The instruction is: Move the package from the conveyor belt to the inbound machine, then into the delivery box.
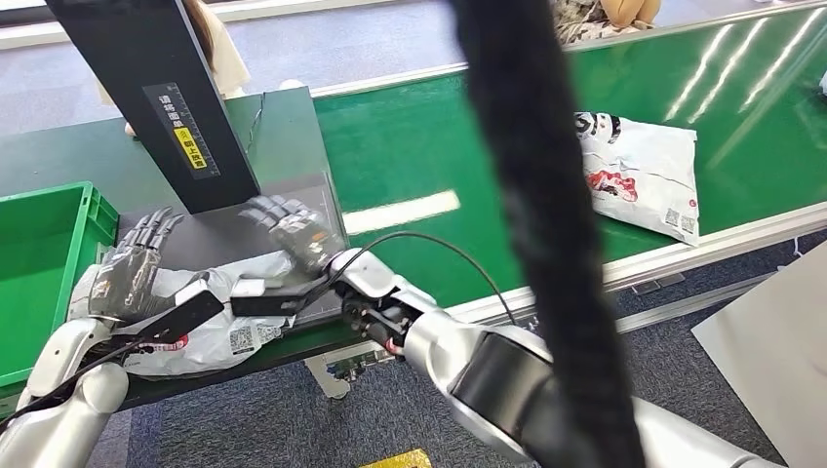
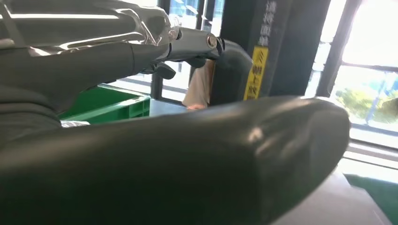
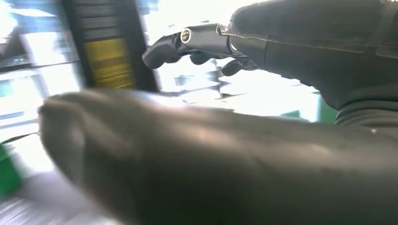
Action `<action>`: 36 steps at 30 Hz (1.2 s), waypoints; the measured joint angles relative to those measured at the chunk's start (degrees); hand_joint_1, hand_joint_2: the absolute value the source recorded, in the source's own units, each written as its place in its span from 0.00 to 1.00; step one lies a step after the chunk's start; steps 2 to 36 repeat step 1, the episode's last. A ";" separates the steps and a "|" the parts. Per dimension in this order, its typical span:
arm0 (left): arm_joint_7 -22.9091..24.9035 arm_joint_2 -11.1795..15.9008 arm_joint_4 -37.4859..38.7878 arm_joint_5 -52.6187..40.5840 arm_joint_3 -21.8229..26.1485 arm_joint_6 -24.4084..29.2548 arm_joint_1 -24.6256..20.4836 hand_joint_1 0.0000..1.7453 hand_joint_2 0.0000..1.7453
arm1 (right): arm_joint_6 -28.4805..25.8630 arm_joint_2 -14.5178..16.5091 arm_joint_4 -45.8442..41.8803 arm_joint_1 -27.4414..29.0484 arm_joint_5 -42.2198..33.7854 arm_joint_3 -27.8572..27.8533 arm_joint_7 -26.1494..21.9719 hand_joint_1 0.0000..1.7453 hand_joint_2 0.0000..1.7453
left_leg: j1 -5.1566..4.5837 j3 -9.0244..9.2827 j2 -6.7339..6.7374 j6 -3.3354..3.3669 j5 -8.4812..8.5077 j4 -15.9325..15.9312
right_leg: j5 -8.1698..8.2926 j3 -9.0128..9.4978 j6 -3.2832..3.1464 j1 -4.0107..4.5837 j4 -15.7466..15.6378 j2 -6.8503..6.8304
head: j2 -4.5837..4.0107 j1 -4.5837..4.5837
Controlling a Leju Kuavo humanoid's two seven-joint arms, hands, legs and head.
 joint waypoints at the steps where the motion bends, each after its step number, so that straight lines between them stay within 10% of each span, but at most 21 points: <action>1: -0.47 0.00 0.24 0.50 0.02 -0.36 0.04 0.00 0.00 | -0.06 -0.61 0.00 -0.35 -0.33 -0.82 0.27 0.00 0.00 | 0.00 -0.01 -0.09 0.01 0.01 0.00 | 0.00 0.02 0.00 -0.01 0.00 -0.07 | 0.00 0.00; 36: -0.47 0.00 0.24 0.50 0.02 -0.36 0.04 0.00 0.00 | -0.06 -0.61 0.00 -0.35 -0.33 -0.82 0.27 0.00 0.00 | 0.00 -0.01 -0.09 0.01 0.01 0.00 | 0.00 0.02 0.00 -0.01 0.00 -0.07 | 0.00 0.00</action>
